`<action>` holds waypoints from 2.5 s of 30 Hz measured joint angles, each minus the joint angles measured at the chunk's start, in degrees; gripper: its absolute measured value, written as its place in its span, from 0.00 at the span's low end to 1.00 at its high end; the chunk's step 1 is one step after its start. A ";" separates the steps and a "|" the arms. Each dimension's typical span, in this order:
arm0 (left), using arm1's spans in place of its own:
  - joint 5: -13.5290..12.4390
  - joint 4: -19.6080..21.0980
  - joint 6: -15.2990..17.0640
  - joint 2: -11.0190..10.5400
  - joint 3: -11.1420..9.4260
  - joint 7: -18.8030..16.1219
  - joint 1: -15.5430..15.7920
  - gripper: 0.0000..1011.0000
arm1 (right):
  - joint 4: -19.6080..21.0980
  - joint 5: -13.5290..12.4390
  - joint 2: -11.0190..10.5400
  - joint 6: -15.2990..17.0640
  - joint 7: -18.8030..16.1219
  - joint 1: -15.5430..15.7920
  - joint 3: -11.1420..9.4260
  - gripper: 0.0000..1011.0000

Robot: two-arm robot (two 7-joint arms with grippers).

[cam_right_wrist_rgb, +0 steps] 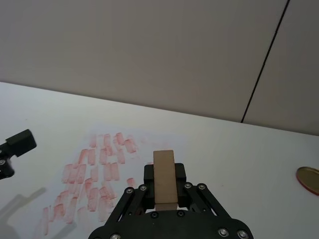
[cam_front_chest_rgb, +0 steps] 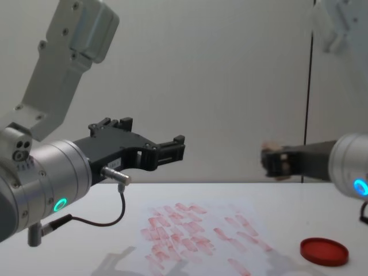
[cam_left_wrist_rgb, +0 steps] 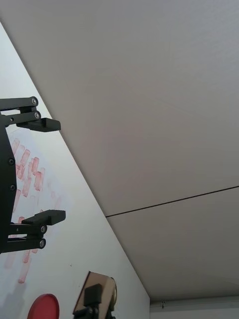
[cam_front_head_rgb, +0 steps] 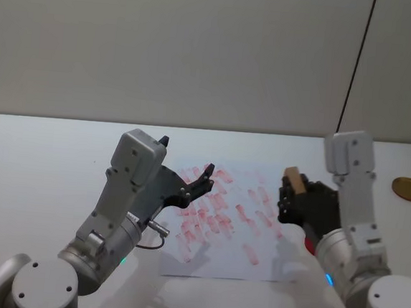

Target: Use the one hand to pick up the stamp and affix it onto the A4 paper.

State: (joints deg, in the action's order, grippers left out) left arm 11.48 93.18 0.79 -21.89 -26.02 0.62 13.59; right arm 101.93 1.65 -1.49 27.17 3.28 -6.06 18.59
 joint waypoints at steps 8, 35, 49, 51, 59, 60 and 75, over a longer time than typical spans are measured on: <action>0.00 0.00 0.00 0.00 0.00 0.00 0.00 0.98 | 1.00 -0.46 -0.89 1.93 1.92 0.19 -1.92 0.22; 0.00 0.00 0.00 0.00 0.00 0.00 0.00 0.98 | -8.53 -5.64 -1.60 4.44 1.78 -2.46 -6.97 0.22; 0.00 0.00 0.00 0.00 0.00 0.00 0.00 0.98 | -12.21 -7.73 -1.30 4.51 -0.44 -3.56 -7.97 0.22; 0.00 0.00 0.00 0.00 0.00 0.00 0.00 0.98 | -12.57 -7.96 -1.25 4.49 -0.79 -3.67 -8.05 0.22; 0.00 0.00 0.00 0.00 0.00 0.00 0.00 0.98 | -13.33 -8.60 -1.06 4.51 -1.76 -3.86 -8.21 0.33; 0.00 0.00 0.00 0.00 0.00 0.00 0.00 0.98 | -13.35 -8.63 -1.03 4.52 -1.82 -3.86 -8.23 0.38; 0.00 0.00 0.00 0.00 0.00 0.00 0.00 0.98 | -10.53 -7.58 -1.02 3.11 -2.24 -2.91 -8.07 0.86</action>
State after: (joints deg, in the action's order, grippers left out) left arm 11.48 93.18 0.79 -21.89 -26.02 0.62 13.59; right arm 91.40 -5.93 -2.51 30.28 1.04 -8.97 10.53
